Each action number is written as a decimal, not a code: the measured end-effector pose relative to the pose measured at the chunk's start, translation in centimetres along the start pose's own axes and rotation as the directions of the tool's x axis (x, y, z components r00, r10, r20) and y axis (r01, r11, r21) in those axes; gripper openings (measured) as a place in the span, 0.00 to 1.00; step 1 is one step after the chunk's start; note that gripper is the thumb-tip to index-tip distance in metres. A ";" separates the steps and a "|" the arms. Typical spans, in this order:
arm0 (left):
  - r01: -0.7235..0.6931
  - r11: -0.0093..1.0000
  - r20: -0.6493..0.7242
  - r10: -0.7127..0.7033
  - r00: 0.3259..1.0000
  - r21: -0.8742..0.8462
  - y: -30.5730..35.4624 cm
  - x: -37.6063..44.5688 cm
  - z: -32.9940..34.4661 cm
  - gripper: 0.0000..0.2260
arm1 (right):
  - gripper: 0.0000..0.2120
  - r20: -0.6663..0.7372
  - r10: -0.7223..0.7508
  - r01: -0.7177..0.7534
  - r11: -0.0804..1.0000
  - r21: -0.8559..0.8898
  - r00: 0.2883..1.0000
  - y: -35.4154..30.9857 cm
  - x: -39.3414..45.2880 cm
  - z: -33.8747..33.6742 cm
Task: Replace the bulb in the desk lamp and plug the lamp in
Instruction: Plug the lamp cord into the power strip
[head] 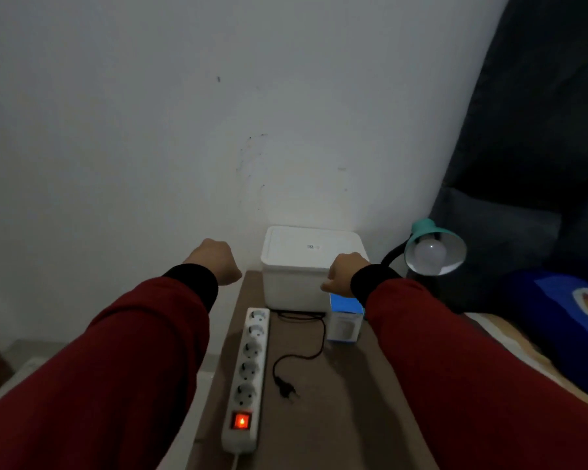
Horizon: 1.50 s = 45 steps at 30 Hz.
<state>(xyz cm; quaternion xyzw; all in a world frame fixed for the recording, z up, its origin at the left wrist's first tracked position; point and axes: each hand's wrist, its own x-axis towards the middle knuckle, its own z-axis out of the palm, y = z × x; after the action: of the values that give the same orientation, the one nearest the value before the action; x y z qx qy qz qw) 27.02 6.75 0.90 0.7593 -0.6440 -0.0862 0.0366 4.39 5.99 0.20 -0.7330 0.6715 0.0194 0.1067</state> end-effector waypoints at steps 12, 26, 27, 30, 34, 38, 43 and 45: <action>0.044 0.927 0.066 -0.021 0.998 -0.372 -3.7 -7.7 13.4 0.19 | 0.23 0.064 0.054 -0.081 0.823 0.562 0.996 -2.9 -5.3 14.8; 0.136 0.588 0.088 -0.109 0.990 -0.797 -4.9 -7.7 20.0 0.15 | 0.26 0.039 0.169 -0.154 0.747 0.647 0.985 -4.6 -3.0 22.2; 0.143 0.572 0.099 -0.107 0.989 -0.808 -4.9 -7.7 20.1 0.16 | 0.26 0.038 0.175 -0.158 0.748 0.644 0.984 -4.6 -2.8 22.2; 0.166 0.539 0.130 -0.104 0.986 -0.826 -5.1 -7.4 20.1 0.16 | 0.29 0.041 0.179 -0.162 0.738 0.655 0.983 -4.7 -2.3 21.9; 0.185 0.502 0.151 -0.108 0.983 -0.845 -5.2 -7.4 20.3 0.17 | 0.31 0.079 0.217 -0.201 0.629 0.751 0.973 -4.8 -1.7 21.7; 0.192 0.470 0.160 -0.108 0.981 -0.862 -5.3 -7.5 20.4 0.17 | 0.26 0.072 0.225 -0.163 0.415 0.895 0.972 -5.1 -1.4 20.7; 0.197 0.452 0.165 -0.108 0.980 -0.870 -5.5 -7.5 20.6 0.17 | 0.32 -0.044 0.130 0.010 0.251 0.968 0.991 -6.8 -1.2 19.2; 0.191 0.455 0.162 -0.103 0.981 -0.870 -5.5 -7.4 20.6 0.17 | 0.31 -0.081 0.103 0.051 0.269 0.962 0.991 -7.6 -1.0 19.2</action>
<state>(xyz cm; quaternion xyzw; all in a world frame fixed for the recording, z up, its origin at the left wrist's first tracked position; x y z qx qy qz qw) 27.55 16.09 -19.62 0.6797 -0.4402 -0.4408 0.3872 14.04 11.08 -17.40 -0.5076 0.5638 -0.4354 0.4847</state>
